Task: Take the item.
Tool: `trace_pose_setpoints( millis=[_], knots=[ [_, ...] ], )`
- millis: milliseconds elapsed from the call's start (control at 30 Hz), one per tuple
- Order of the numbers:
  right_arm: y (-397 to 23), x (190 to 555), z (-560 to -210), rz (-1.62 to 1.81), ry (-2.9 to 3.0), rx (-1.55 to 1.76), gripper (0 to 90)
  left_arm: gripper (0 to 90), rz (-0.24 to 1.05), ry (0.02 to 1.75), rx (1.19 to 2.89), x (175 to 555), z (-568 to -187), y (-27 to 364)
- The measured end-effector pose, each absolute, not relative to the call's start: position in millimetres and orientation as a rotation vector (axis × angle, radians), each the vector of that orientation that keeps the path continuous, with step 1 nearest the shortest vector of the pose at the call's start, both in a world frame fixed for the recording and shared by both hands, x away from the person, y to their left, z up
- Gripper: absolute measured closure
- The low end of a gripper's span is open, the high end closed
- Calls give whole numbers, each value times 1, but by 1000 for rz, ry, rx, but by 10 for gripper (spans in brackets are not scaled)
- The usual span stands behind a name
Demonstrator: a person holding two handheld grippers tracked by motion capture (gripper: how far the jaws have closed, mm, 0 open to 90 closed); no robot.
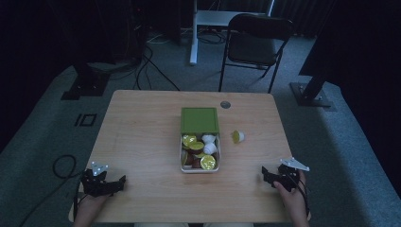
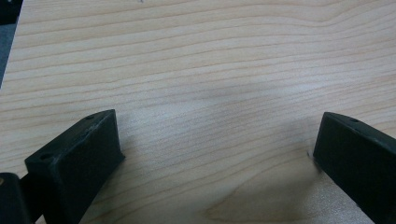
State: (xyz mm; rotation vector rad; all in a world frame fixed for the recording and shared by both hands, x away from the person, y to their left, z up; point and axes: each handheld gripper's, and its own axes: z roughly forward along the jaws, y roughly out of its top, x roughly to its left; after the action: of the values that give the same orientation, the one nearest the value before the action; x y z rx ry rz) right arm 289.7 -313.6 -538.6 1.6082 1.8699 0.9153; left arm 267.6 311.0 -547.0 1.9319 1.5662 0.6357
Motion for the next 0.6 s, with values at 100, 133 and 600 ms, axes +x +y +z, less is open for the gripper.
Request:
trace_pose_setpoints(
  millis=[100, 133, 600],
  knots=[
    [-315, 287, -540, 894, 1864, 1613, 141, 10, 636, 1566, 1932, 268, -547, 311],
    [-315, 287, -541, 900, 1864, 1623, 142, 9, 636, 1567, 1932, 268, -547, 311],
    [-318, 287, -551, 821, 1841, 1680, 133, 9, 636, 1566, 1932, 268, -547, 311]
  ],
)
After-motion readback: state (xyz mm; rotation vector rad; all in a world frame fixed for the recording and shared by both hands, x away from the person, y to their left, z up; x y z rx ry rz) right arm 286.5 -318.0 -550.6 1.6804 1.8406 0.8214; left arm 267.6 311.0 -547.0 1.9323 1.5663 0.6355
